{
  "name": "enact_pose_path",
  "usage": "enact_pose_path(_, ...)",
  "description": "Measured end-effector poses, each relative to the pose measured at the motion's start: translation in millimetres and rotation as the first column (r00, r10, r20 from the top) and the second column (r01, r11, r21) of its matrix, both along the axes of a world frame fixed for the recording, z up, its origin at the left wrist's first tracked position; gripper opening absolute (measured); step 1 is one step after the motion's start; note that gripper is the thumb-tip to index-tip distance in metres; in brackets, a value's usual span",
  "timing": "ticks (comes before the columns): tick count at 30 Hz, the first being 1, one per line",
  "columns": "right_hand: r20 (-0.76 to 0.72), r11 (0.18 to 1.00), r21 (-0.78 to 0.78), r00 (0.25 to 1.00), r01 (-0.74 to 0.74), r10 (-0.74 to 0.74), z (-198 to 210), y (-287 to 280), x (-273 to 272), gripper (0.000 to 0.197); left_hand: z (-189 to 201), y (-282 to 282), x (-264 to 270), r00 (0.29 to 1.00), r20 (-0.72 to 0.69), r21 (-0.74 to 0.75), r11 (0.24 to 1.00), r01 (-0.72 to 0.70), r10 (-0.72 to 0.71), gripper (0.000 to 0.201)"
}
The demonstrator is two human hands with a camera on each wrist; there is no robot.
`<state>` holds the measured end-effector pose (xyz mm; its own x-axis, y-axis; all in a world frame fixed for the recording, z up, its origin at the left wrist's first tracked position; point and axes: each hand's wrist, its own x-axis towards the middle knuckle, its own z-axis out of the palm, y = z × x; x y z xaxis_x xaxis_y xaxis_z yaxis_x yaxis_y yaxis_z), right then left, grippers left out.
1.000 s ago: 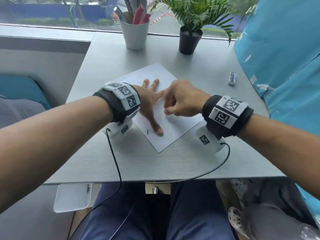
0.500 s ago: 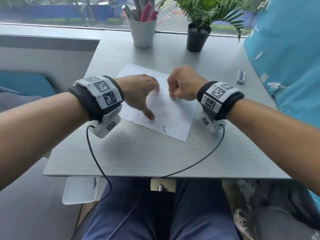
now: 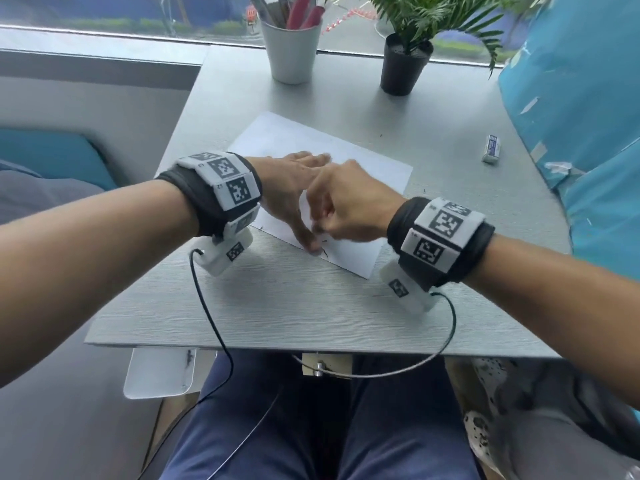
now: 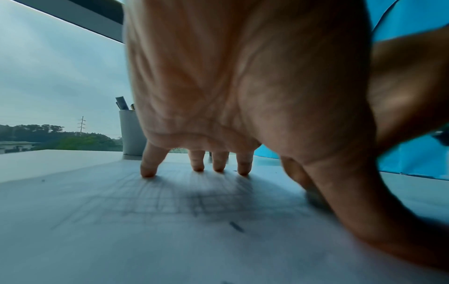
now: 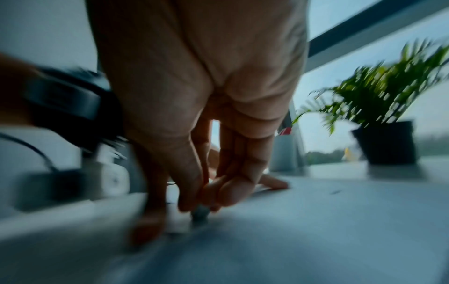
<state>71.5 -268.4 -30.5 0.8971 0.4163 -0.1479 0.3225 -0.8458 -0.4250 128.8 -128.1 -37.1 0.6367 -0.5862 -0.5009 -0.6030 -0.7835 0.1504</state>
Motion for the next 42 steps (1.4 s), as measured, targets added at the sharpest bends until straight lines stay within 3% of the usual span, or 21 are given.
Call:
enact_pose_path(1, -0.048, 0.999, 0.0, 0.998, -0.032, 0.032, 1.2, 1.1, -1.9, 0.008, 1.5, -1.0, -1.9, 1.0, -0.003, 0.012, 1.0, 0.001, -0.001, 0.112)
enact_pose_path(3, -0.046, 1.0, -0.02, 0.999, -0.012, 0.011, 3.6, -7.4, 12.8, 0.005, -0.8, 0.3, -0.4, 0.999, -0.015, 0.012, 0.999, -0.035, 0.036, 0.133)
enact_pose_path(5, 0.026, 0.991, -0.024, 0.991, 0.128, -0.128, 7.1, -22.7, 38.0, 0.005, -5.1, 3.0, 3.0, 0.996, -0.032, 0.017, 0.997, -0.078, 0.078, 0.149)
enact_pose_path(7, 0.086, 0.976, -0.051, 0.975, 0.212, -0.207, 8.1, -28.1, 49.7, 0.006, -8.0, 4.8, 4.7, 0.994, -0.039, 0.019, 0.995, -0.098, 0.099, 0.152)
enact_pose_path(13, -0.076, 0.999, -0.04, 0.997, -0.007, 0.004, 3.1, 2.3, 0.7, 0.005, -5.2, 0.9, 0.1, 0.997, -0.032, 0.018, 0.997, -0.072, 0.073, 0.144)
enact_pose_path(17, 0.056, 0.977, -0.024, 0.976, 0.212, -0.21, 7.5, -27.6, 46.8, 0.01, -6.5, 1.3, -1.0, 0.993, -0.027, 0.022, 0.993, -0.112, 0.113, 0.15)
enact_pose_path(19, 0.084, 0.975, -0.044, 0.973, 0.218, -0.214, 5.2, -24.8, 46.1, 0.008, -3.7, 0.1, -2.8, 0.992, -0.031, 0.032, 0.992, -0.12, 0.121, 0.149)
enact_pose_path(23, -0.07, 0.996, -0.075, 0.997, -0.046, 0.04, 3.5, -0.2, 0.7, 0.004, 7.5, -6.5, -12.3, 0.999, -0.022, 0.038, 0.998, -0.047, 0.048, 0.116)
enact_pose_path(24, -0.089, 0.994, -0.08, 0.994, -0.071, 0.064, 5.5, -3.2, 2.6, 0.004, 6.1, -5.8, -10.9, 0.997, -0.03, 0.03, 0.998, -0.064, 0.064, 0.121)
enact_pose_path(26, -0.023, 0.995, -0.091, 0.999, 0.032, -0.034, 9.5, -17.7, 26.3, 0.005, -0.9, -2.9, -5.4, 0.993, -0.034, 0.028, 0.994, -0.108, 0.109, 0.144)
enact_pose_path(29, 0.086, 0.979, -0.096, 0.982, 0.177, -0.169, 8.1, -28.1, 45.4, 0.005, -4.6, -2.4, -2.2, 0.991, -0.035, 0.049, 0.99, -0.13, 0.131, 0.149)
enact_pose_path(34, -0.091, 0.994, -0.097, 0.995, -0.056, 0.048, 5.9, -3.6, -0.8, 0.005, 2.3, -9.4, -5.3, 0.997, -0.052, 0.104, 0.993, -0.05, 0.056, 0.116)
enact_pose_path(38, 0.03, 0.981, -0.127, 0.989, 0.149, -0.147, 13.1, -28.4, 40.5, 0.007, -2.1, -8.6, -3.9, 0.994, -0.02, 0.119, 0.987, -0.107, 0.111, 0.146)
enact_pose_path(40, 0.054, 0.983, -0.11, 0.988, 0.15, -0.145, 8.7, -23.9, 36.5, 0.006, -0.8, -9.4, -3.9, 0.994, -0.01, 0.125, 0.986, -0.108, 0.11, 0.146)
enact_pose_path(42, -0.012, 0.996, -0.084, 0.999, 0.042, -0.043, 3.3, -9.0, 10.7, 0.006, 5.1, -11.5, -9.2, 0.996, -0.023, 0.135, 0.988, -0.081, 0.084, 0.131)
